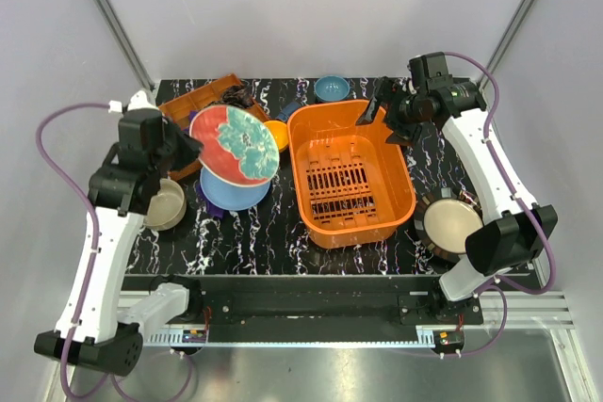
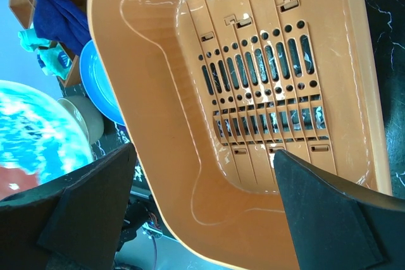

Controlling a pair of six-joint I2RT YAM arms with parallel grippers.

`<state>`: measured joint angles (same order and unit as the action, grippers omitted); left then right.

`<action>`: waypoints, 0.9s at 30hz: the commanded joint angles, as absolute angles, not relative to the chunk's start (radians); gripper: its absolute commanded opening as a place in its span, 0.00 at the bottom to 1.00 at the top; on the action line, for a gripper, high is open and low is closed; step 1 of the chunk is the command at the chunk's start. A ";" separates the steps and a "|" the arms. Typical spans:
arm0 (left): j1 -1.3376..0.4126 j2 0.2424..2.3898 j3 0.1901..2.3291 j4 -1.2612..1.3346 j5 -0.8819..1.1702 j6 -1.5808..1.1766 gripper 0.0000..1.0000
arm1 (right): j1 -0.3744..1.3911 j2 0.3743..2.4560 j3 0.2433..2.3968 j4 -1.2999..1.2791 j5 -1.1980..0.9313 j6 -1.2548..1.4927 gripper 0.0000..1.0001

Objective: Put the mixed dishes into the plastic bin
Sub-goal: Pick up the plate at the center of the board.

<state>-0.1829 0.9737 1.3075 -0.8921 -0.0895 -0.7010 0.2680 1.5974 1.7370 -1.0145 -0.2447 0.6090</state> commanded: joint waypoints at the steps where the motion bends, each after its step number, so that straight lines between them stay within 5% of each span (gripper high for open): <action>1: -0.163 1.015 1.520 -0.723 -0.005 -0.684 0.00 | 0.276 1.577 1.804 -0.985 -0.218 0.598 1.00; 11: -0.140 1.134 1.605 -0.588 0.256 -0.726 0.00 | 0.276 1.609 1.963 -0.970 -0.370 0.610 1.00; 27: -0.143 1.299 1.571 -0.295 0.502 -0.848 0.00 | 0.276 1.513 1.819 -0.867 -0.522 0.663 1.00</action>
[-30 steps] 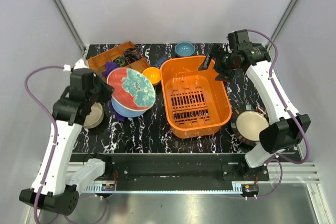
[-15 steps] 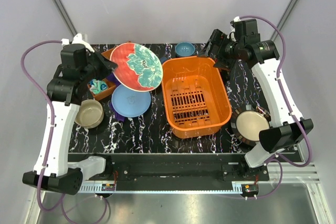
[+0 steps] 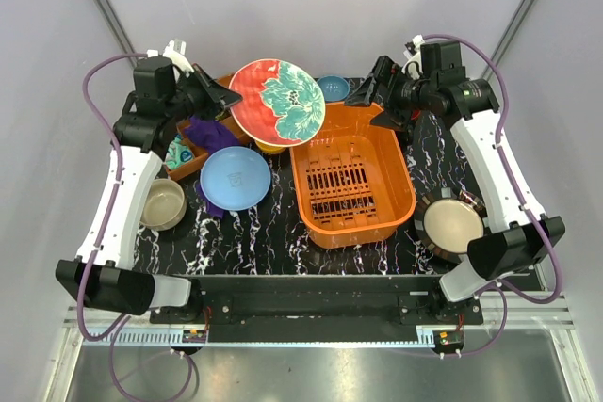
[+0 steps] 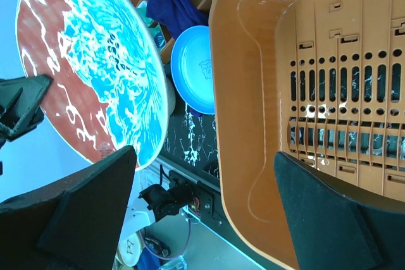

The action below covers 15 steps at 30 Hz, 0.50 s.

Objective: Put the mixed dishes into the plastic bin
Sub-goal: Pick up the plate at the center of the board, then place the plate in the plastic bin.

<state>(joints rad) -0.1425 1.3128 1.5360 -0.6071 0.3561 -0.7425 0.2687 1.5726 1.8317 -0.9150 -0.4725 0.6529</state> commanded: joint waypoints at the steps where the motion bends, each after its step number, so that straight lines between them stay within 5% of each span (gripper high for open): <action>1: -0.144 1.305 1.568 -0.287 0.515 -0.850 0.00 | 0.276 1.509 1.816 -0.867 -0.514 0.664 1.00; 15: -0.236 1.426 1.577 -0.314 0.526 -0.721 0.00 | 0.275 1.451 1.879 -0.939 -0.253 0.690 1.00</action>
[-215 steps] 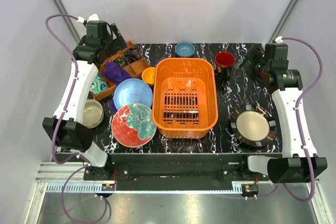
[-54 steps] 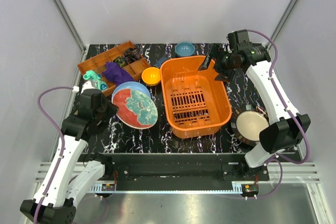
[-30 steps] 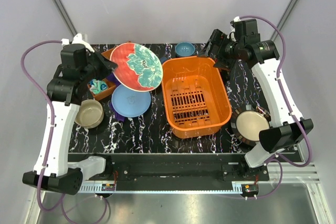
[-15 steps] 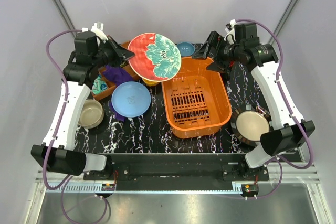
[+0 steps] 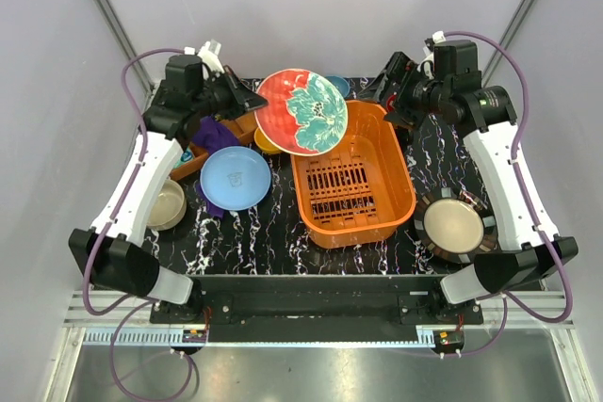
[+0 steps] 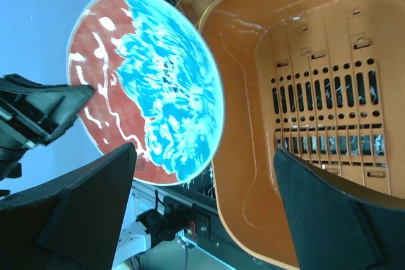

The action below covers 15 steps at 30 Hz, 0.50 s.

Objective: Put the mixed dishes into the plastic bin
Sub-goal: Place the plate in the plastic bin.

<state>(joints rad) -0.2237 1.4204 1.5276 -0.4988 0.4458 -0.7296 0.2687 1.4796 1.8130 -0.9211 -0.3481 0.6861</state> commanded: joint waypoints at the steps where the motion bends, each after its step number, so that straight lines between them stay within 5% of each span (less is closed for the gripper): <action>1: -0.238 1.437 1.585 -0.321 0.519 -0.709 0.00 | 0.275 1.454 1.899 -0.943 -0.247 0.689 1.00; 15: -0.298 1.707 1.879 -0.508 0.549 -0.499 0.00 | 0.218 1.509 2.008 -1.034 -0.262 0.627 1.00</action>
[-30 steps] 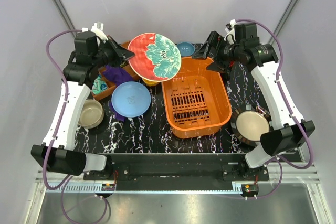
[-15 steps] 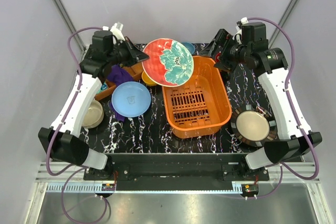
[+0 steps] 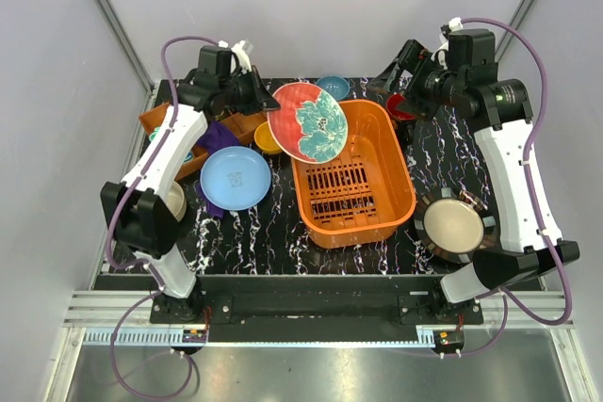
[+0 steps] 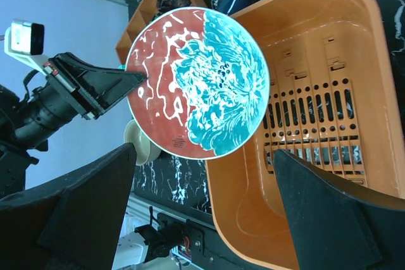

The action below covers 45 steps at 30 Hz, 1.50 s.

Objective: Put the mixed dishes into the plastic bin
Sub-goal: Place the plate in the plastic bin.

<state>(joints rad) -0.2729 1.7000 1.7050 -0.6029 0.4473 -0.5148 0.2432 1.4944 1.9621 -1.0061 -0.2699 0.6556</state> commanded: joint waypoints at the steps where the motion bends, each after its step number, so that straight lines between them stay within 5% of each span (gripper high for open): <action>1: -0.301 1.727 1.902 -0.543 0.549 -0.488 0.00 | 0.209 1.514 2.014 -1.035 -0.268 0.626 1.00; 7: -0.348 1.804 2.028 -0.670 0.540 -0.417 0.00 | 0.189 1.523 2.017 -1.034 -0.265 0.617 1.00; 45: -0.612 1.878 1.847 -0.696 0.410 -0.288 0.00 | 0.124 1.454 1.902 -1.071 -0.330 0.552 1.00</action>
